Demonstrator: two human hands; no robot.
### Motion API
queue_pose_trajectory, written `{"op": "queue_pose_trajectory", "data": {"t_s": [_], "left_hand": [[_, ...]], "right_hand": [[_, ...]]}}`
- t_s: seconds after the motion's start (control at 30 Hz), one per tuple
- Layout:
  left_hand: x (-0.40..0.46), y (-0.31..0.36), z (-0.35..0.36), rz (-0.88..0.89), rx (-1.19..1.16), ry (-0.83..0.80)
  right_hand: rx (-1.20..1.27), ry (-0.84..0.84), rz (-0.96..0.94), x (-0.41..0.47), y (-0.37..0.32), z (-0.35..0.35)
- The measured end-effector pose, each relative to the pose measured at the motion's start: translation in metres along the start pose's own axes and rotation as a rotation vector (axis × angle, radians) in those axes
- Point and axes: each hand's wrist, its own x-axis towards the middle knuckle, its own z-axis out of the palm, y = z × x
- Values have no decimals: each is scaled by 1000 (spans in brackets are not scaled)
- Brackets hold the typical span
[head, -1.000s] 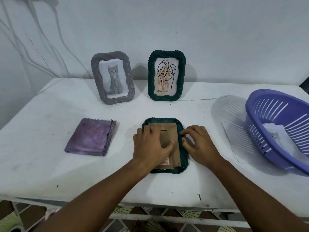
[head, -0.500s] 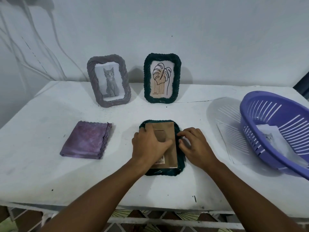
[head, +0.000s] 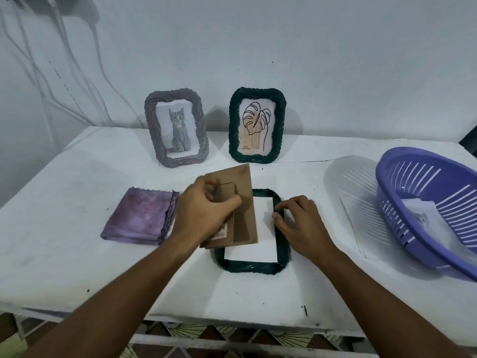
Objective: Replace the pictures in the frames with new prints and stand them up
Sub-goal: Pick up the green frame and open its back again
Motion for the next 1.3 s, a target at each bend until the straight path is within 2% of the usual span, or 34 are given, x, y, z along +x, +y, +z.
{"op": "queue_pose_trajectory", "data": {"t_s": [0.17, 0.47, 0.83, 1.07, 1.3], "left_hand": [[12, -28, -17, 28, 94, 62], [22, -73, -19, 24, 280, 7], [16, -63, -16, 69, 589, -34], [4, -45, 6, 387, 558, -113], [-2, -35, 24, 416, 562, -192]], "right_hand": [[-131, -31, 102, 5, -21, 6], [-390, -124, 191, 4, -46, 12], [-328, -107, 290, 4, -57, 15], [-265, -37, 305, 1, -57, 19], [-268, -22, 314, 1, -55, 23]]}}
